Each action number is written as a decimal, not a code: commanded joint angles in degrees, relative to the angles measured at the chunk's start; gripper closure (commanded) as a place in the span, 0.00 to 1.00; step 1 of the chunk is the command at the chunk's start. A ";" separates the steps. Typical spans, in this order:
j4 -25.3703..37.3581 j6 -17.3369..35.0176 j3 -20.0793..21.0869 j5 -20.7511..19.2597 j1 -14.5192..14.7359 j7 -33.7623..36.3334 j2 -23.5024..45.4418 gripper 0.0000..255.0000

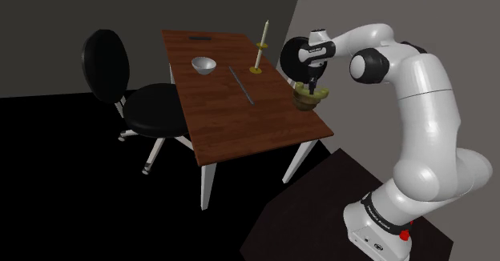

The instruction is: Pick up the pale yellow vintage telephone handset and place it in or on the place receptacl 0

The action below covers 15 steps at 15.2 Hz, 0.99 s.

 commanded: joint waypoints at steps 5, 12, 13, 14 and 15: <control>0.16 -1.02 0.03 0.01 0.26 -0.03 -0.73 0.00; 3.02 -5.38 0.03 0.02 0.89 -0.13 -2.12 0.00; 3.02 -5.38 0.03 0.02 0.89 -0.13 -2.12 0.00; 3.02 -5.38 0.03 0.02 0.89 -0.13 -2.12 0.00; 3.02 -5.38 0.03 0.02 0.89 -0.13 -2.12 0.00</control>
